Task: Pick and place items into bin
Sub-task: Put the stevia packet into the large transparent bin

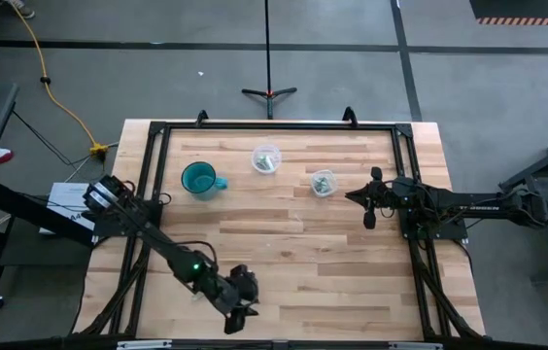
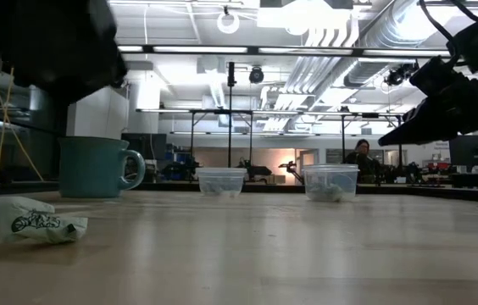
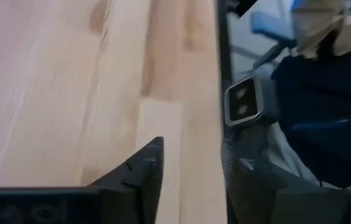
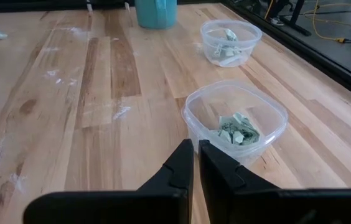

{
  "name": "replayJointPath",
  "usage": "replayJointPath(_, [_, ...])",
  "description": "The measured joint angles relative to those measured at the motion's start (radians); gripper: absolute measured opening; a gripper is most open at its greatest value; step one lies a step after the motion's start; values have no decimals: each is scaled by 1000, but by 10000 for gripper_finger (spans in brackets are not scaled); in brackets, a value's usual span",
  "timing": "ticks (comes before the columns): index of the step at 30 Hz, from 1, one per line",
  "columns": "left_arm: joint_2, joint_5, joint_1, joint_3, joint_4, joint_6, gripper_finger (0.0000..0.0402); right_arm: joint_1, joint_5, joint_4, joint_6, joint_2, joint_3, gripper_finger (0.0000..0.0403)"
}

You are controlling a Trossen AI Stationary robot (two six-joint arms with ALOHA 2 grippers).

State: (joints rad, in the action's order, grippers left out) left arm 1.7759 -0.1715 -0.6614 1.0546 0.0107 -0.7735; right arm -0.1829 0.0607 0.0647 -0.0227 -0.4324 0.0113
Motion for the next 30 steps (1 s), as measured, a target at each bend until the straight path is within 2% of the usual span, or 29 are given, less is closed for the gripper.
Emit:
replayJointPath(7, [9, 38, 22, -1, -184, -150, 263, 0, 1, -5, 0, 0, 0, 17])
replayJointPath(12, [8, 38, 48, 0, -256, -221, 282, 0, 9, -4, 1, 0, 0, 17])
replayJointPath(17, [27, 39, 46, -1, -292, -276, 276, 0, 11, -13, 2, 0, 0, 17])
replayJointPath(25, [76, 45, 47, 2, -295, -279, 259, 0, 12, -21, 5, 0, 0, 16])
replayJointPath(30, [95, 40, 46, 3, -303, -278, 228, 0, 12, -22, 5, 0, 0, 16])
